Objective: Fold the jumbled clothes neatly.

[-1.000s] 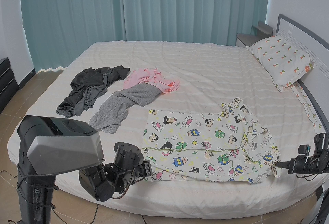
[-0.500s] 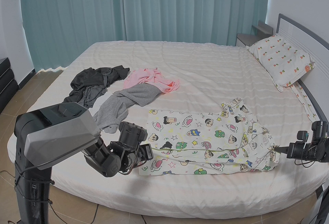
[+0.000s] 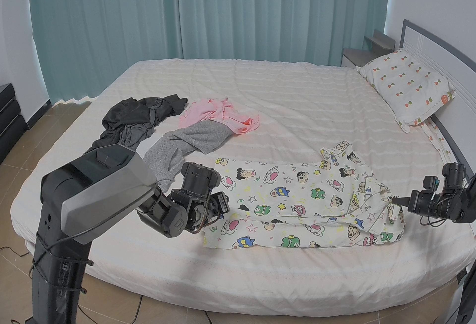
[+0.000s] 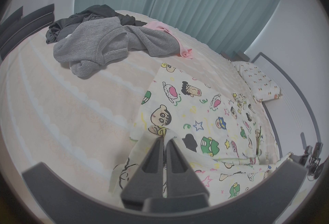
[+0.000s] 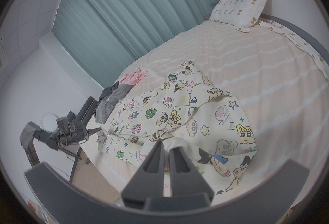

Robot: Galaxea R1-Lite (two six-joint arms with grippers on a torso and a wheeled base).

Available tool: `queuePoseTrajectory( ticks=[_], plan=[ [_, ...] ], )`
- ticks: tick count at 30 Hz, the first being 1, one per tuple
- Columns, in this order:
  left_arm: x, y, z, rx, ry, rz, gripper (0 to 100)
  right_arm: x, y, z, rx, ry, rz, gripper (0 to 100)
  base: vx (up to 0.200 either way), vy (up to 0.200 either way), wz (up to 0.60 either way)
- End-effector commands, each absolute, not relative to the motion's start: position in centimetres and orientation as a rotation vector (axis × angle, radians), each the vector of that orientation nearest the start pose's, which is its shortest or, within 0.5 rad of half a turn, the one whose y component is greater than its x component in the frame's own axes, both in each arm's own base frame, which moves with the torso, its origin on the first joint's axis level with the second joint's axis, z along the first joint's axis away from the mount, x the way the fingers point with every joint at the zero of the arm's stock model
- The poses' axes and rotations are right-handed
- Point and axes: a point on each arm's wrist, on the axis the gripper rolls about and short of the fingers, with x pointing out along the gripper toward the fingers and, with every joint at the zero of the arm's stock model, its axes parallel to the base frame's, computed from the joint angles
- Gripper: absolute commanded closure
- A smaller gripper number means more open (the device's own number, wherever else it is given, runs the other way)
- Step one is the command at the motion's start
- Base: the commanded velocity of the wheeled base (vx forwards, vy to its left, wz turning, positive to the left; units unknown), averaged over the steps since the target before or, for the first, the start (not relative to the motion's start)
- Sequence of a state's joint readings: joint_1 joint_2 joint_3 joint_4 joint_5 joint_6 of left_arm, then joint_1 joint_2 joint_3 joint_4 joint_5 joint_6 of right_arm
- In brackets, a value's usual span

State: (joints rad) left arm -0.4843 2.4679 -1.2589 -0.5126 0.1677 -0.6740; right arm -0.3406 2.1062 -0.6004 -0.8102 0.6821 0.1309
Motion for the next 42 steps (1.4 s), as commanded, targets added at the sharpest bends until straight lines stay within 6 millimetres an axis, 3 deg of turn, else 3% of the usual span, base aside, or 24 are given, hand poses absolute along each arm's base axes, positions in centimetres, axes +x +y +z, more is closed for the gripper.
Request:
queuePoseTrajectory(
  ticks=[1, 10, 22, 23, 24, 25, 30, 35, 37, 38, 42],
  plan=[
    [40.3, -20.3, -2.8, -0.431, 0.737, -0.049, 100, 31.2, -9.2, 2.3, 0.474, 0.629, 0.284, 100, 0.000, 0.000, 0.00],
    [41.0, -19.9, -4.1, -0.427, 0.755, -0.018, 100, 32.6, -9.4, 1.3, 0.467, 0.639, 0.243, 100, 0.000, 0.000, 0.00],
    [41.9, -20.3, -3.4, -0.495, 0.714, -0.004, 100, 33.4, -9.5, 1.4, 0.517, 0.620, 0.230, 100, 0.000, 0.000, 0.00],
    [41.9, -20.3, -3.4, -0.495, 0.714, -0.004, 0, 33.4, -9.5, 1.4, 0.518, 0.620, 0.230, 100, 0.000, 0.000, 0.00],
    [41.8, -20.4, -3.4, -0.494, 0.715, -0.007, 0, 33.4, -9.4, 1.2, 0.518, 0.623, 0.233, 100, 0.000, 0.000, 0.00],
    [41.8, -20.4, -3.4, -0.493, 0.716, -0.006, 0, 33.5, -9.3, 1.0, 0.518, 0.628, 0.233, 0, 0.000, 0.000, 0.00],
    [41.9, -20.4, -3.3, -0.495, 0.711, -0.004, 0, 33.5, -9.0, 0.6, 0.523, 0.642, 0.237, 0, 0.000, 0.000, 0.00],
    [42.6, -19.1, -2.7, -0.500, 0.667, 0.053, 0, 33.0, -10.0, 0.4, 0.544, 0.645, 0.204, 0, 0.000, 0.000, 0.00],
    [42.6, -18.7, -1.8, -0.510, 0.653, 0.056, 0, 32.7, -10.4, 0.6, 0.547, 0.637, 0.188, 0, 0.000, 0.000, 0.00],
    [42.4, -18.2, -0.2, -0.530, 0.636, 0.058, 0, 32.1, -11.1, 1.2, 0.550, 0.622, 0.155, 0, 0.000, 0.000, 0.00],
    [40.7, -17.8, 2.0, -0.560, 0.673, -0.017, 0, 30.8, -11.7, 2.7, 0.584, 0.597, 0.112, 0, 0.000, 0.000, 0.00]
  ],
)
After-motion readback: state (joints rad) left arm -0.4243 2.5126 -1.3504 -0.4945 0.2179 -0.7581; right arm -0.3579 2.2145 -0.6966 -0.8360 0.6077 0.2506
